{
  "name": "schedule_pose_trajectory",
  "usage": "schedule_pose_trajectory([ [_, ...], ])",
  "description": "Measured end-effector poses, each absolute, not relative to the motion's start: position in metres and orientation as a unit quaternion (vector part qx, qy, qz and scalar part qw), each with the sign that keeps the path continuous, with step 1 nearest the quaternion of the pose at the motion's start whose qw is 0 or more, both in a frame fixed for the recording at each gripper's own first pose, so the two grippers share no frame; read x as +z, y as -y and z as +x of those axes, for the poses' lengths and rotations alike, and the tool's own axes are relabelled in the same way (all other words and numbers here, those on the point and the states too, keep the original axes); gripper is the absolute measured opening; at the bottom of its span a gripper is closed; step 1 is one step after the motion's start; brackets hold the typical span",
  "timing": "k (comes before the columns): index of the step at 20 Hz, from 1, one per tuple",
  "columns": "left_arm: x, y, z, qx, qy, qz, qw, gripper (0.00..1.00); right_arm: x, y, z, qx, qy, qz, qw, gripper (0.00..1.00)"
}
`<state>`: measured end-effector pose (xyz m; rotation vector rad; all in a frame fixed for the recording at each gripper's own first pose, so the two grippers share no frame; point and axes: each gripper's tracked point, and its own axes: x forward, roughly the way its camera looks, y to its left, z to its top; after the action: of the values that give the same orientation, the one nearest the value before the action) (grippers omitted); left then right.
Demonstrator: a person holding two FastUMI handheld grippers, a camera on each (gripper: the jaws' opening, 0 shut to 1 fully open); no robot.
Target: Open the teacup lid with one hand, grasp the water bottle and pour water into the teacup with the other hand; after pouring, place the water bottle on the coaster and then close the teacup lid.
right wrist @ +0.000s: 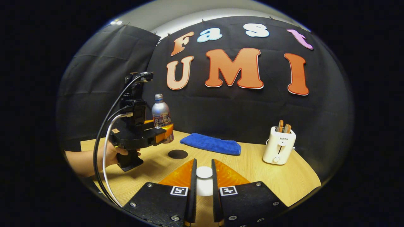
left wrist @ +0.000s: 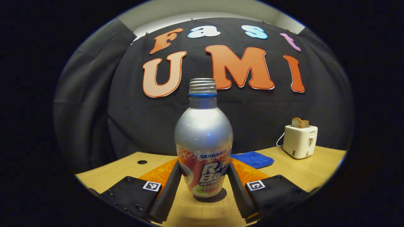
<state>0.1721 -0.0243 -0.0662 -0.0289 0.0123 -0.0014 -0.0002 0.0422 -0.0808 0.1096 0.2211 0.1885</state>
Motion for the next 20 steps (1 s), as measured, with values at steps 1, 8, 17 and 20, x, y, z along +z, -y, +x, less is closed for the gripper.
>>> schedule_pose_trajectory([
  [1, -0.073, 0.024, 0.177, -0.004, -0.013, -0.03, 0.999, 0.83, -0.08, -0.043, 0.001, 0.094, -0.108, 0.053, 0.988, 0.22],
  [8, -0.113, 0.036, 0.212, -0.033, -0.073, -0.117, 0.99, 0.83, -0.087, -0.047, 0.006, 0.099, -0.114, 0.047, 0.987, 0.22],
  [17, -0.161, 0.041, 0.228, -0.028, -0.142, -0.077, 0.987, 0.81, -0.098, -0.055, 0.016, 0.11, -0.123, 0.052, 0.985, 0.22],
  [20, -0.163, 0.044, 0.228, -0.034, -0.144, -0.073, 0.986, 0.85, -0.103, -0.064, 0.021, 0.12, -0.129, 0.055, 0.983, 0.22],
])
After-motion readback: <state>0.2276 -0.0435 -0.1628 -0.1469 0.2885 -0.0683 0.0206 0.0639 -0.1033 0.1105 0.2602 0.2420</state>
